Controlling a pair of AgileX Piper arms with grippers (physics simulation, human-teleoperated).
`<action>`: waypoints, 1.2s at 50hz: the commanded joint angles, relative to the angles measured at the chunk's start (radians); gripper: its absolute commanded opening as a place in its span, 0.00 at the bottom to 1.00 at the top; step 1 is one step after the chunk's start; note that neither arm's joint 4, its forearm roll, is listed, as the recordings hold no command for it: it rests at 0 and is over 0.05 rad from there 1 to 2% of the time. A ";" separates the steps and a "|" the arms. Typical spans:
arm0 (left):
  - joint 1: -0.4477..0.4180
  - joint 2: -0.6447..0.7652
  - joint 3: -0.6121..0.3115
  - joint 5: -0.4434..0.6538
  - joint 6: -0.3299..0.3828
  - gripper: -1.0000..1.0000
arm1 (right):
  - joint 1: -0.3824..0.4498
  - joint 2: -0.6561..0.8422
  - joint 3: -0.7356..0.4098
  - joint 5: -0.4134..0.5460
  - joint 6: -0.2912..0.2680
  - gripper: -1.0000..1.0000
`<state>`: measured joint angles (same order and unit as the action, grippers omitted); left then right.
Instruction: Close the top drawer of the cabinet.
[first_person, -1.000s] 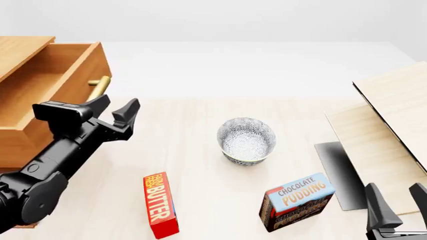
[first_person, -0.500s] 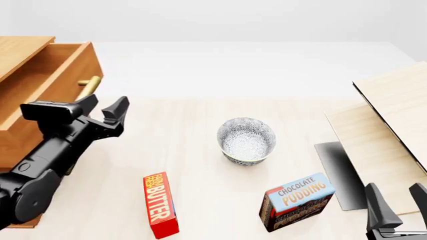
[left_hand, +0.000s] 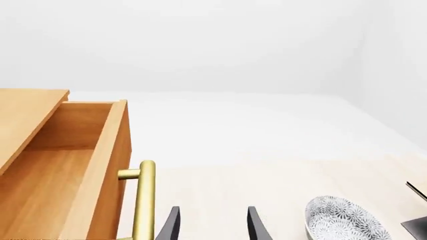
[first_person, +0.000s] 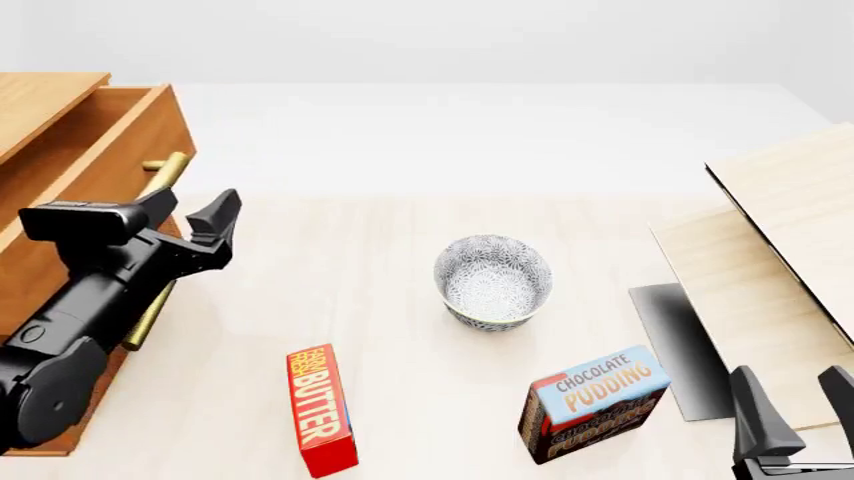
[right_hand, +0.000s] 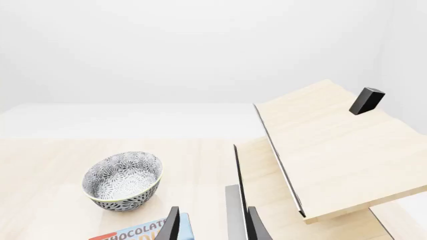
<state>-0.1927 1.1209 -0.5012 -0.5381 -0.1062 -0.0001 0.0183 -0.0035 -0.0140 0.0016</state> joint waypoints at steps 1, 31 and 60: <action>0.025 -0.009 -0.001 0.007 0.001 1.00 | 0.000 0.000 0.000 0.000 0.000 1.00; 0.088 -0.021 0.007 0.017 -0.007 1.00 | 0.000 0.000 0.000 0.000 0.000 1.00; 0.152 -0.013 0.013 0.011 -0.025 1.00 | 0.000 0.000 0.000 0.000 0.000 1.00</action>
<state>-0.0659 1.1003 -0.4965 -0.5215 -0.1316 -0.0001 0.0183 -0.0035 -0.0140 0.0016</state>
